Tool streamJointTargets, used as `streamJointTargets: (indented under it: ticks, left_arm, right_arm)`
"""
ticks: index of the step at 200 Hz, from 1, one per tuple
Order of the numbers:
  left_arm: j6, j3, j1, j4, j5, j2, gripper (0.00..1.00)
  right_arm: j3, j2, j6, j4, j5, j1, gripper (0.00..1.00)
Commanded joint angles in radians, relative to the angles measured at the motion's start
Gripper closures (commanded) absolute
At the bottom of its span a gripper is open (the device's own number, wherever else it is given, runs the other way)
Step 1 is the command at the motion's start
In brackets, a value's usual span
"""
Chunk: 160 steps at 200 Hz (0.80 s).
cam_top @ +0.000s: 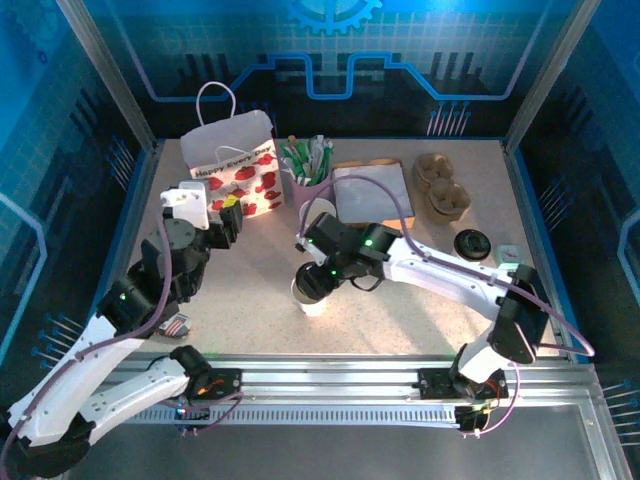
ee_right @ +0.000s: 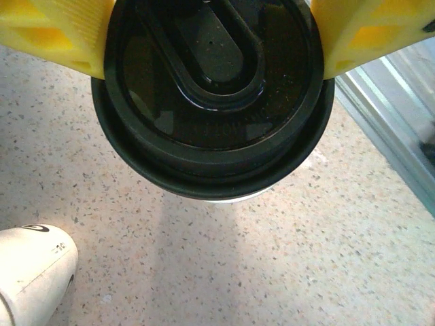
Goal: Pack the takeout coffee
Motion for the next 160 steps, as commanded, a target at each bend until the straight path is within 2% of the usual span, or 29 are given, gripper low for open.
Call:
streamJointTargets:
  ticks: [1, 81, 160]
  left_arm:
    - [0.057, -0.030, 0.006, 0.048, -0.060, -0.003, 0.25]
    - [0.045, -0.045, 0.007, 0.052, -0.058, -0.002, 0.25]
    - [0.040, -0.050, 0.008, 0.050, -0.057, 0.003, 0.25]
  right_arm:
    - [0.072, 0.044, -0.031, -0.124, 0.082, 0.036, 0.36]
    - [0.128, 0.122, -0.041, -0.126, 0.085, 0.048, 0.35]
    - [0.117, 0.126, -0.042, -0.075, 0.067, 0.049, 0.35]
